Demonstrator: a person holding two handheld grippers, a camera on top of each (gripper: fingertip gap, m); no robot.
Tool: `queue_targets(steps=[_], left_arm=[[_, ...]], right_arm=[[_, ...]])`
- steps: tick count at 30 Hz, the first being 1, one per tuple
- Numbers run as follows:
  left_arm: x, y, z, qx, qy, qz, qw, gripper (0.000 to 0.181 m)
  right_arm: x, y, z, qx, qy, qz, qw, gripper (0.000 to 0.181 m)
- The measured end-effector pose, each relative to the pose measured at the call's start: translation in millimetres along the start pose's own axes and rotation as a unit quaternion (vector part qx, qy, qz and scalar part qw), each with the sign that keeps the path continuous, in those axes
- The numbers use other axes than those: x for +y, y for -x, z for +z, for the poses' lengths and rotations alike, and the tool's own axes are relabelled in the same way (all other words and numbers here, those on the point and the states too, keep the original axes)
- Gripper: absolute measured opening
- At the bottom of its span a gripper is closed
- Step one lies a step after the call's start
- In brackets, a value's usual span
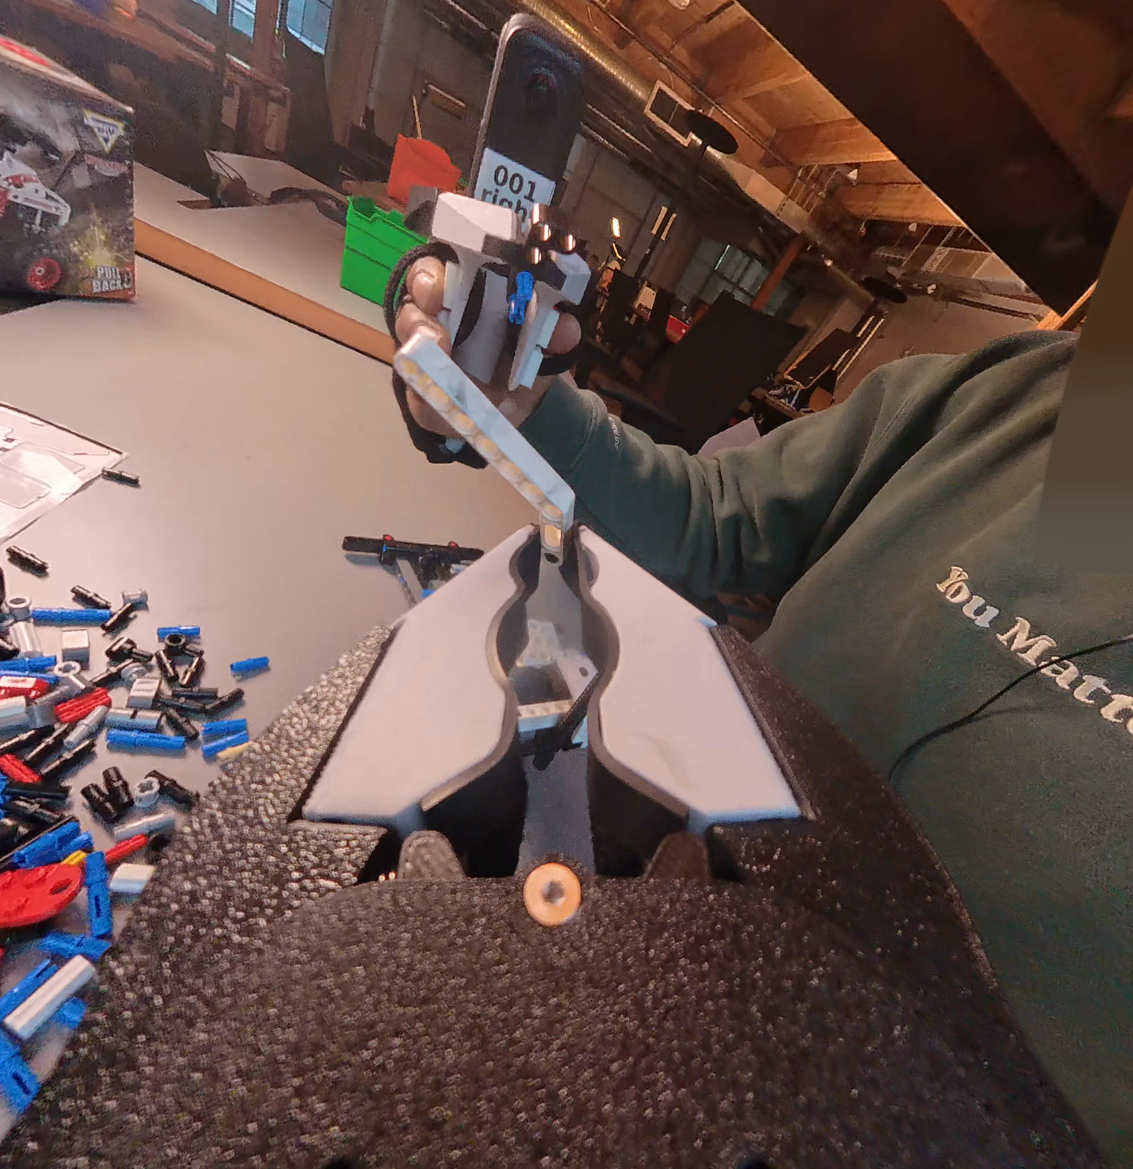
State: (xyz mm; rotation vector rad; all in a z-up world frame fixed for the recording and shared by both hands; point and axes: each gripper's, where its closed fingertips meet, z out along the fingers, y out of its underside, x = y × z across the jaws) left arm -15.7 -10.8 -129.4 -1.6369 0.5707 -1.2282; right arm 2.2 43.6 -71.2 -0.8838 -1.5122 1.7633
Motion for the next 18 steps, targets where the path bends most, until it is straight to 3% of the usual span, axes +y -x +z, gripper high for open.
queue_targets(steps=[8, 14, 18], left_arm=[[13, 15, -7, -0.014, 0.019, -0.032, 0.999, 0.009], [82, 22, -22, -0.032, 0.202, -0.118, 0.972, 0.009], [127, -7, -35, 0.033, 0.319, -0.152, 0.935, 0.009]], right_arm=[[52, 10, 20, -0.006, 0.139, -0.04, 0.989, 0.007], [73, 14, 23, -0.013, 0.193, -0.047, 0.98, 0.007], [72, 15, 24, -0.019, 0.188, -0.037, 0.981, 0.006]])
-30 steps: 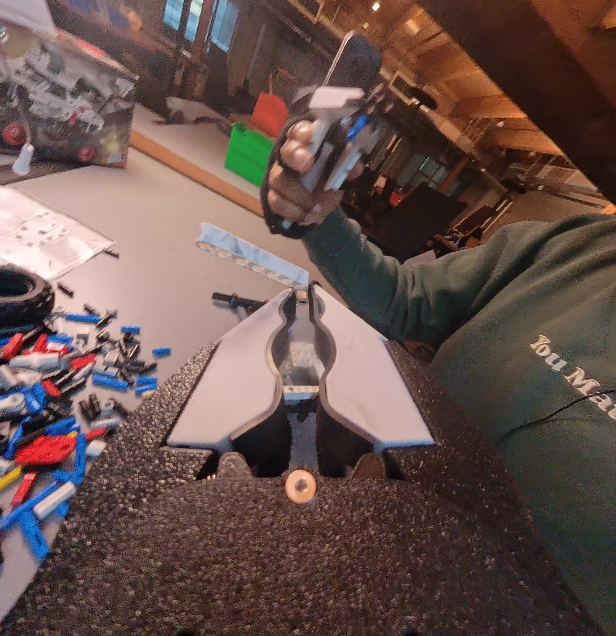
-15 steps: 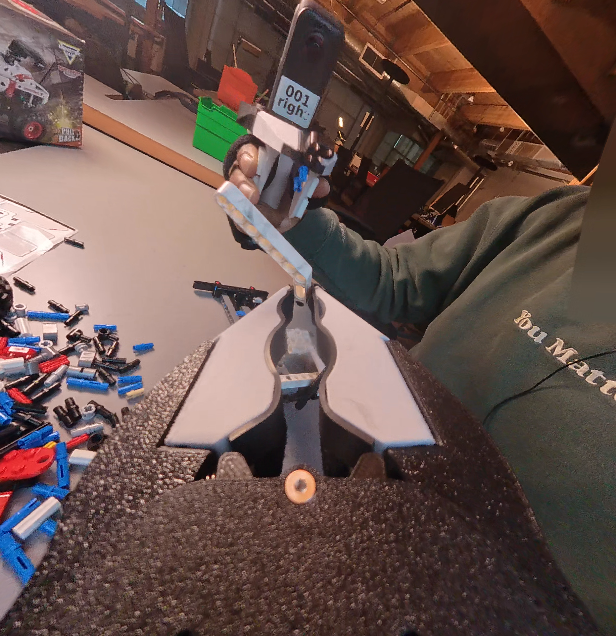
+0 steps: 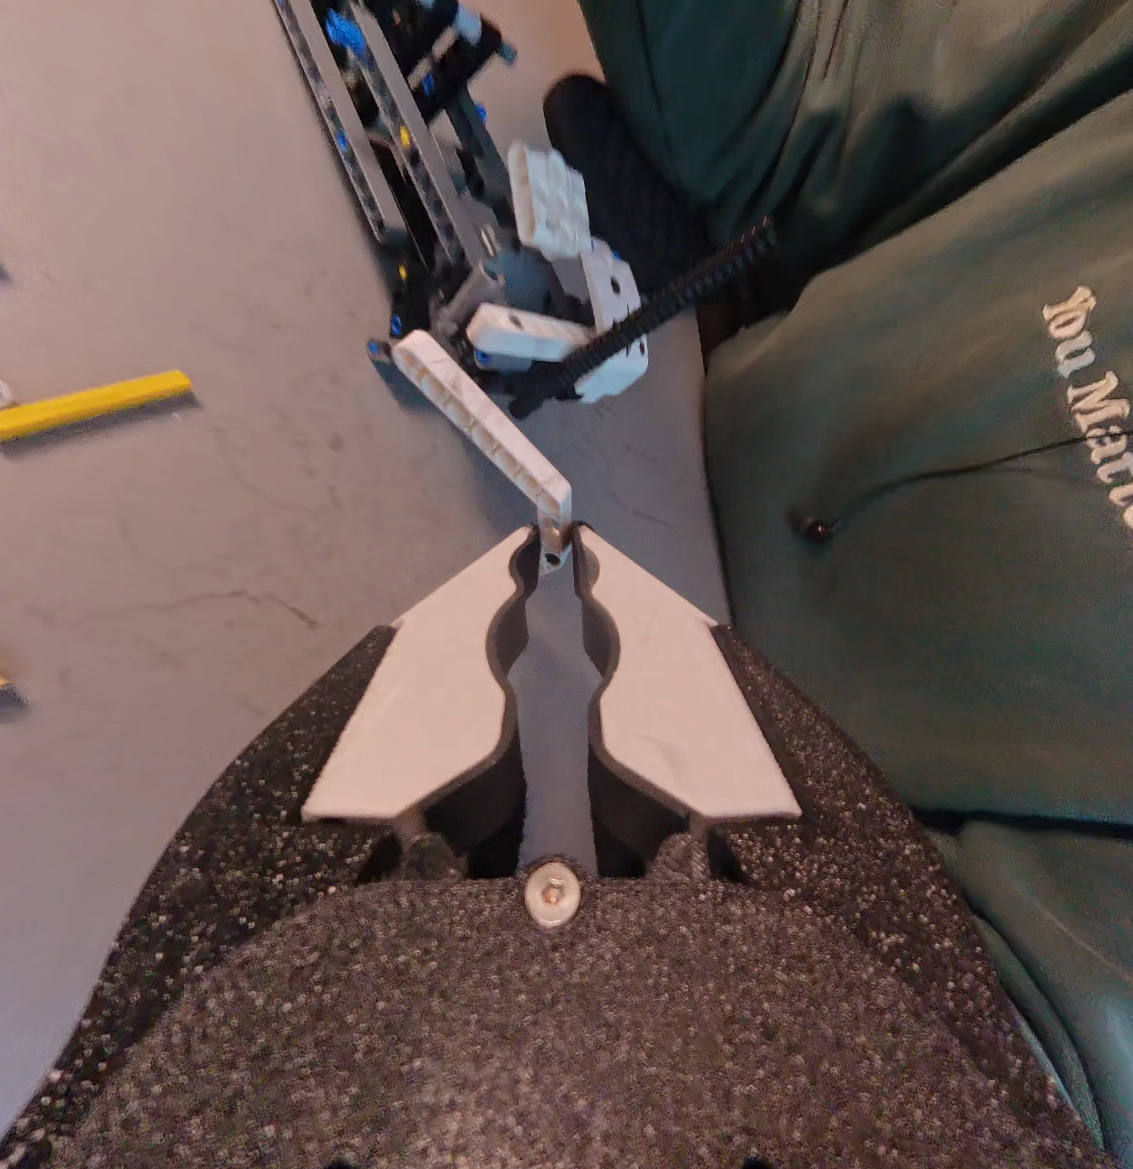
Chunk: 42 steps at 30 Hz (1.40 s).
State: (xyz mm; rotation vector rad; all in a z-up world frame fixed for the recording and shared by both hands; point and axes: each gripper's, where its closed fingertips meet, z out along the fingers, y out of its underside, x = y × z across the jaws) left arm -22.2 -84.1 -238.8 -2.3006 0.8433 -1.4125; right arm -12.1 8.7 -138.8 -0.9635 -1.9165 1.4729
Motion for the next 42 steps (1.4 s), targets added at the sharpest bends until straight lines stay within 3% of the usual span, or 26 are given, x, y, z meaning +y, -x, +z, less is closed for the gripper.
queue_targets(steps=[2, 4, 8, 11, 16, 22, 29, 35, 37, 38, 40, 42], left_arm=[[15, -1, 6, 0.002, 0.042, -0.005, 0.999, 0.026], [11, 4, 4, -0.018, 0.036, 0.006, 0.999, 0.037], [-46, 8, -25, -0.08, -0.112, 0.062, 0.988, 0.037], [-103, -17, -47, -0.086, -0.265, 0.128, 0.952, 0.034], [-137, -53, -51, -0.085, -0.356, 0.188, 0.911, 0.027], [-149, -64, -57, -0.104, -0.395, 0.199, 0.891, 0.016], [-150, -55, -59, -0.147, -0.394, 0.198, 0.886, 0.004], [-149, -46, -59, -0.166, -0.385, 0.195, 0.886, 0.003], [-142, -31, -77, -0.202, -0.394, 0.188, 0.877, 0.001], [-137, -23, -93, -0.213, -0.408, 0.177, 0.87, 0.001], [-129, -2, -106, -0.262, -0.39, 0.166, 0.867, 0.002], [-122, 37, -99, -0.333, -0.338, 0.148, 0.868, 0.003]], right_arm=[[0, 1, 1, -0.006, -0.001, 0.005, 1.0, 0.006], [0, 4, 2, -0.013, -0.005, 0.009, 1.0, 0.006], [-12, 11, 3, -0.04, -0.042, 0.028, 0.998, 0.006], [-31, 15, 0, -0.074, -0.105, 0.072, 0.989, 0.006], [-64, 10, -14, -0.121, -0.23, 0.162, 0.952, 0.006], [-59, 7, -7, -0.111, -0.224, 0.172, 0.953, 0.006], [-57, 3, -3, -0.098, -0.223, 0.172, 0.954, 0.006], [-52, -3, -5, -0.048, -0.21, 0.106, 0.971, 0.006], [-74, -25, -56, -0.032, -0.316, 0.133, 0.939, 0.005], [-73, -35, -80, 0.004, -0.315, 0.115, 0.942, 0.005], [-65, -40, -93, 0.058, -0.265, 0.081, 0.959, 0.005], [-57, -44, -80, 0.075, -0.224, 0.08, 0.968, 0.005]])
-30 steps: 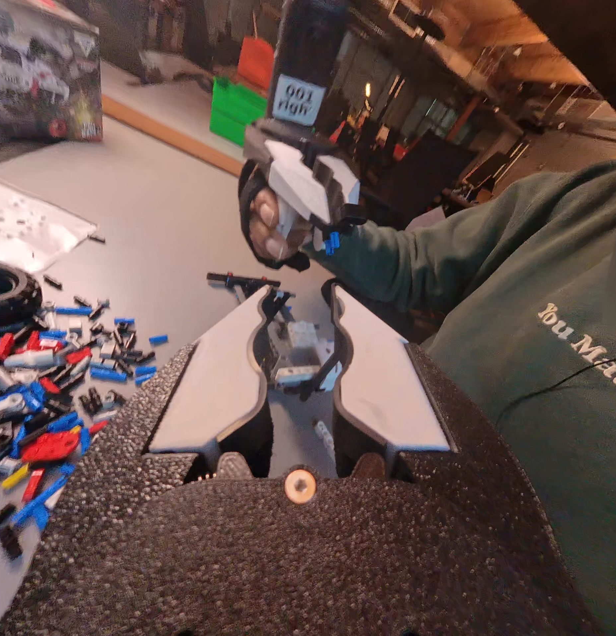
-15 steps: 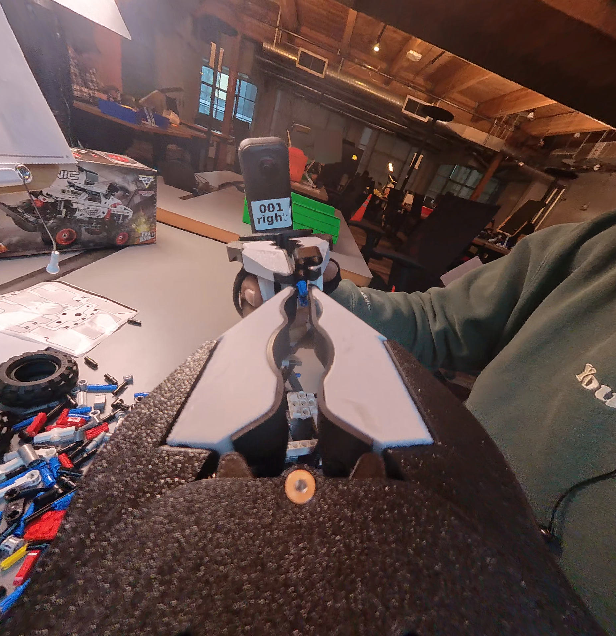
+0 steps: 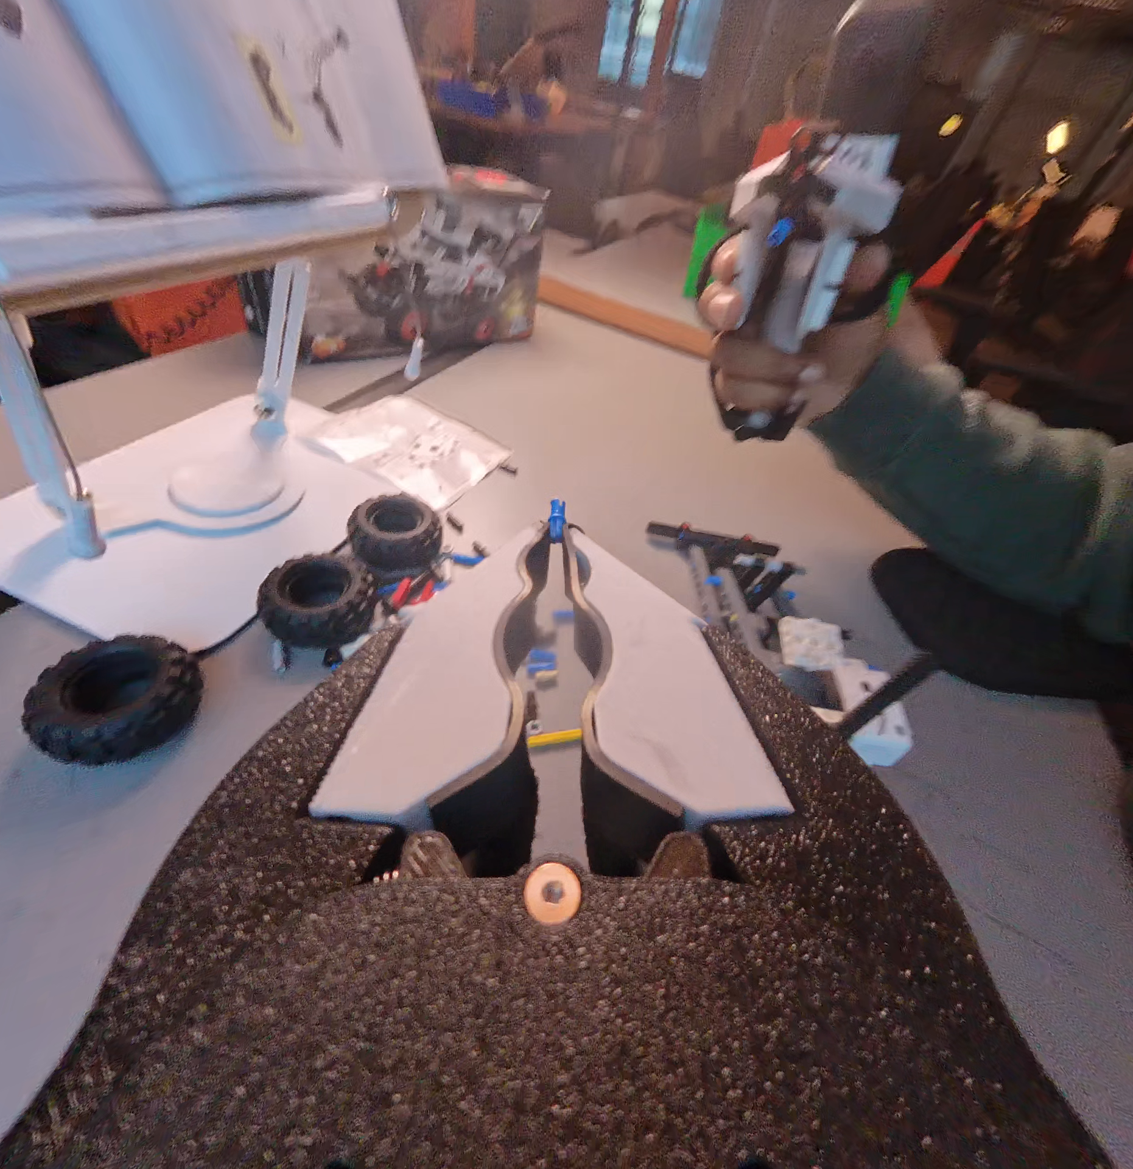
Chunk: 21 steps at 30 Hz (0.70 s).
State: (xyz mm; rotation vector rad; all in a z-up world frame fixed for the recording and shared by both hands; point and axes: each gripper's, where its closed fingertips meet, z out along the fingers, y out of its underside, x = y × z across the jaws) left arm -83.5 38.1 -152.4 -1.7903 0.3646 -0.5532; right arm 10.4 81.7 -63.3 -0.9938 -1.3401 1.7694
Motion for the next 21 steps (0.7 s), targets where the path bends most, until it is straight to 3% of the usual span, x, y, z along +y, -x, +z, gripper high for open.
queue_targets(steps=[4, 7, 10, 14, 17, 21], left_arm=[[39, 33, 25, -0.07, 0.074, -0.001, 0.995, 0.004], [44, 44, 28, -0.087, 0.082, -0.021, 0.993, 0.005], [41, 42, 26, -0.081, 0.066, -0.029, 0.994, 0.019], [15, 8, 26, 0.004, 0.007, -0.028, 1.0, 0.029], [-8, -30, 23, 0.092, -0.038, -0.028, 0.995, 0.026], [-23, -59, 23, 0.147, -0.061, -0.026, 0.987, 0.018]], right_arm=[[36, -5, 21, 0.007, 0.065, 0.012, 0.998, 0.006], [49, -9, 27, 0.017, 0.089, 0.013, 0.996, 0.006], [62, -10, 32, 0.029, 0.118, -0.003, 0.993, 0.006], [63, -3, 40, 0.015, 0.105, 0.015, 0.994, 0.006], [60, 4, 45, -0.005, 0.088, 0.035, 0.996, 0.006], [56, 12, 50, -0.026, 0.073, 0.054, 0.996, 0.006]])
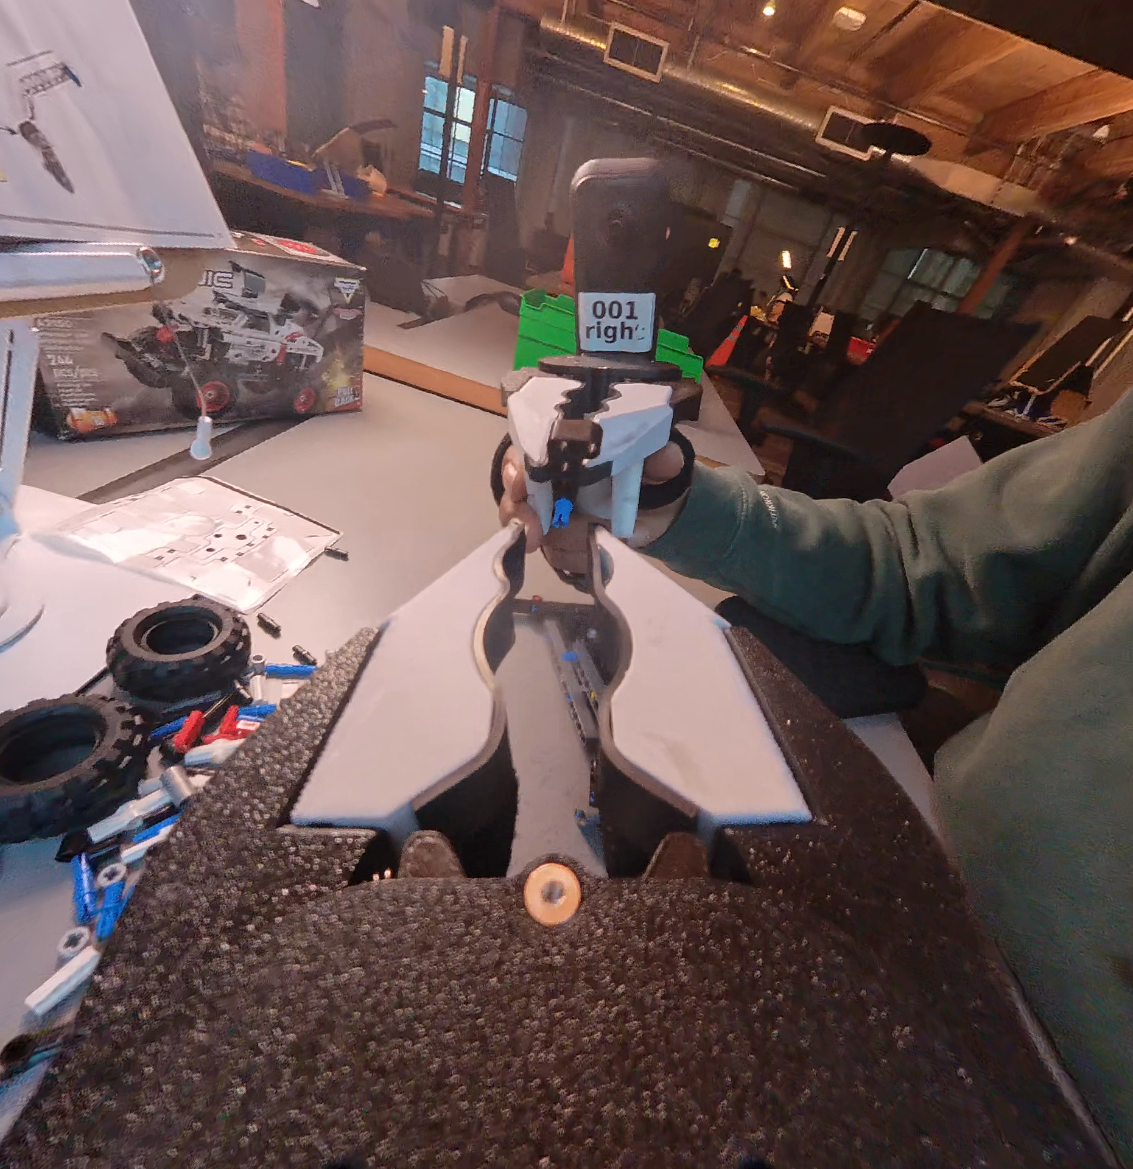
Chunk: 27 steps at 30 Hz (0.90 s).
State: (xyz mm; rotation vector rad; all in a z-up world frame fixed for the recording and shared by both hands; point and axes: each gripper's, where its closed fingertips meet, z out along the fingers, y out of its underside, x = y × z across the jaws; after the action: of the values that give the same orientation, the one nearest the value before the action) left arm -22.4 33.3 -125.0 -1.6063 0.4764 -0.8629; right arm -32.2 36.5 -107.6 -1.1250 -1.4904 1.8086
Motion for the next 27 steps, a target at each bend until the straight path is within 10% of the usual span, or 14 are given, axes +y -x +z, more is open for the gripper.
queue_targets(steps=[19, 23, 27], left_arm=[[-2, -15, 0, 0.028, 0.023, 0.044, 0.998, 0.002], [-20, 11, -43, -0.013, -0.031, 0.013, 0.999, 0.003], [38, 68, -36, -0.15, 0.131, 0.043, 0.979, 0.003]], right_arm=[[2, 13, -10, -0.061, 0.012, -0.001, 0.998, 0.006], [-35, -7, -71, -0.002, -0.046, -0.025, 0.999, 0.005], [-18, -11, -46, 0.017, 0.01, -0.039, 0.999, 0.006]])
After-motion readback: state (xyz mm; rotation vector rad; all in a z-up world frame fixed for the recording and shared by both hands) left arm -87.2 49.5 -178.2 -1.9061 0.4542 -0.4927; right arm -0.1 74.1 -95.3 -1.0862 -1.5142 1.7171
